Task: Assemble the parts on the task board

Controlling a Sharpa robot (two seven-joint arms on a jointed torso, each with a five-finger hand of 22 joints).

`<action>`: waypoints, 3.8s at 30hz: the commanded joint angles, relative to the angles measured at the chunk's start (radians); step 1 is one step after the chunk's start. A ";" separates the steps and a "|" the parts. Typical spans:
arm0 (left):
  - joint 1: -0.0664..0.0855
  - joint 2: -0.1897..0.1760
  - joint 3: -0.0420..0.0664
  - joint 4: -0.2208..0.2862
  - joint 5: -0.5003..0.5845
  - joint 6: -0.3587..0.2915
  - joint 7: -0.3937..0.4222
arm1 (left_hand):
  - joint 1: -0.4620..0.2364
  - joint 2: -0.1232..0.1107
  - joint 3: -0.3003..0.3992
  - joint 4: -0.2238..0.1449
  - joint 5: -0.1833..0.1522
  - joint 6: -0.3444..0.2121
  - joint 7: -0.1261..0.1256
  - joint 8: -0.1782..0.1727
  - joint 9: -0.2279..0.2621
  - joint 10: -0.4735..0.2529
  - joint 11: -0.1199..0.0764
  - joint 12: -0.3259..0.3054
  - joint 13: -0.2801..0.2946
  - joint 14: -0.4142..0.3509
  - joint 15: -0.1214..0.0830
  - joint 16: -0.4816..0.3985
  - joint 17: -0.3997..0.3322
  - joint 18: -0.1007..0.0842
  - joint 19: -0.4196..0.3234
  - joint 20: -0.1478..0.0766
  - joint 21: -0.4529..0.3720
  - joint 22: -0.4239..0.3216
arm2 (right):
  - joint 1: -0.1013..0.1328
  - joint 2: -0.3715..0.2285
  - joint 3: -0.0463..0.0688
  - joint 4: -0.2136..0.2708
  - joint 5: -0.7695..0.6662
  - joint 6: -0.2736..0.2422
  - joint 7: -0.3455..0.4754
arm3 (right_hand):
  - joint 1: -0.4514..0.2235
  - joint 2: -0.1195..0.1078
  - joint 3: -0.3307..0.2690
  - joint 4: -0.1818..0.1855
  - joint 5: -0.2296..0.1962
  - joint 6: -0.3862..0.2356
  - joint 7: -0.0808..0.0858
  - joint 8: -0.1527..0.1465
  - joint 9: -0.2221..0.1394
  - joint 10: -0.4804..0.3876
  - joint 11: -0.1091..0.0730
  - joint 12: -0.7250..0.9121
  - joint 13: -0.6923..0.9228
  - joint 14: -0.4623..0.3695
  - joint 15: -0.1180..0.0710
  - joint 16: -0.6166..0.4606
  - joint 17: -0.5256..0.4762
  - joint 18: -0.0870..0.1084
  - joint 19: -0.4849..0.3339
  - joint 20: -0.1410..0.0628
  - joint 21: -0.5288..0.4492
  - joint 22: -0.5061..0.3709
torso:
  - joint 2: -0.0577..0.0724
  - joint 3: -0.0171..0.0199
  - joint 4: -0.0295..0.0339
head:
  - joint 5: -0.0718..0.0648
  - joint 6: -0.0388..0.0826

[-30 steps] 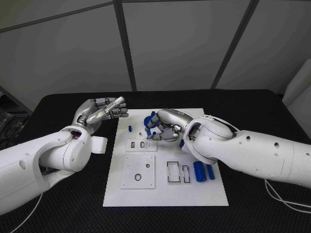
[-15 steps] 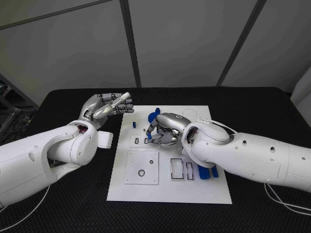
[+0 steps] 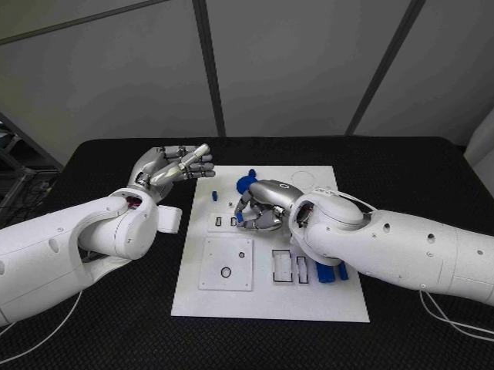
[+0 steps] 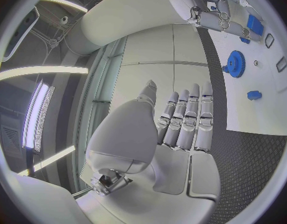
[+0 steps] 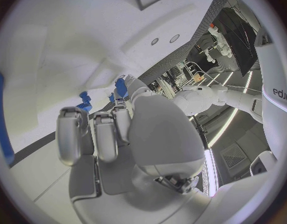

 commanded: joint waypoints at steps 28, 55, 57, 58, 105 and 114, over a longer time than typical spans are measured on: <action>0.002 0.003 0.001 0.005 -0.001 0.011 -0.001 | 0.009 0.005 -0.001 -0.006 -0.002 0.004 0.004 -0.005 0.000 0.000 0.002 -0.006 -0.001 0.001 0.002 -0.003 0.001 -0.012 0.003 0.004 -0.004 -0.002 | -0.001 0.014 -0.001 -0.021 -0.044 0.052 -0.036 | -0.033 -0.017 0.001 0.003 -0.013 -0.004 -0.007 -0.011 -0.001 -0.019 0.011 -0.019 0.020 0.084 0.000 -0.006 0.181 -0.001 -0.009 -0.001 -0.010 0.047 | -0.001 -0.0002 0.0003 | 0.007 -0.012; 0.002 0.004 0.001 0.002 -0.001 0.011 -0.002 | 0.009 0.005 -0.002 -0.007 -0.002 0.004 0.005 -0.006 0.000 0.000 0.002 -0.006 -0.001 0.000 0.002 -0.006 0.001 -0.012 0.001 0.004 -0.005 -0.002 | -0.003 0.011 -0.001 -0.016 -0.056 0.066 -0.053 | -0.055 -0.043 -0.004 0.004 -0.022 -0.052 0.013 -0.039 -0.014 -0.044 0.029 -0.046 -0.003 0.084 0.015 -0.005 0.184 0.002 -0.017 0.012 -0.018 0.033 | -0.001 -0.0004 0.0003 | 0.008 -0.013; 0.002 0.004 0.001 0.002 -0.001 0.011 -0.002 | 0.009 0.005 -0.002 -0.007 -0.002 0.004 0.005 -0.006 0.000 0.000 0.002 -0.006 -0.001 0.000 0.002 -0.006 0.001 -0.012 0.001 0.004 -0.005 -0.002 | -0.003 0.011 -0.001 -0.016 -0.057 0.061 -0.054 | -0.058 -0.047 -0.005 0.004 -0.023 -0.061 0.016 -0.043 -0.016 -0.047 0.031 -0.049 -0.005 0.084 0.017 -0.005 0.183 0.002 -0.018 0.014 -0.019 0.032 | -0.001 -0.0006 0.0008 | 0.008 -0.013; 0.002 0.004 0.001 0.002 -0.001 0.011 -0.003 | 0.009 0.005 -0.002 -0.007 -0.002 0.004 0.005 -0.006 0.000 0.000 0.002 -0.006 -0.001 0.000 0.002 -0.006 0.001 -0.012 0.001 0.004 -0.005 -0.002 | -0.003 0.011 -0.001 -0.016 -0.058 0.059 -0.054 | -0.059 -0.048 -0.005 0.005 -0.024 -0.063 0.017 -0.044 -0.017 -0.048 0.032 -0.050 -0.006 0.084 0.017 -0.006 0.183 0.002 -0.018 0.014 -0.020 0.031 | -0.001 -0.0005 0.0010 | 0.008 -0.013; 0.001 0.017 0.001 -0.059 -0.207 0.080 -0.207 | -0.050 -0.007 -0.059 0.005 -0.005 0.114 -0.054 0.033 0.016 0.242 -0.086 0.095 0.067 0.363 -0.112 0.324 0.227 -0.008 0.267 -0.102 0.202 0.103 | 0.000 -0.166 0.006 0.140 0.204 -0.167 0.251 | -0.031 -0.077 -0.063 0.030 0.007 -0.177 0.037 -0.045 -0.017 -0.095 0.052 -0.087 -0.058 0.074 0.036 -0.024 0.151 0.016 -0.054 0.035 -0.057 -0.031 | -0.010 0.0017 -0.0032 | 0.017 0.003; 0.016 0.021 0.001 -0.065 -0.532 0.236 -0.525 | -0.058 0.000 -0.105 0.045 -0.004 0.113 -0.116 0.215 0.125 0.206 -0.135 0.526 0.399 0.392 -0.160 1.155 1.020 -0.041 0.352 -0.162 0.607 0.494 | 0.022 -0.268 0.060 0.160 0.411 -0.138 0.304 | -0.024 -0.057 -0.057 0.022 0.067 -0.124 0.028 -0.011 -0.010 -0.094 0.043 -0.089 -0.064 0.071 0.028 -0.035 0.136 0.017 -0.055 0.028 -0.062 -0.037 | -0.031 0.0120 -0.0201 | 0.041 0.000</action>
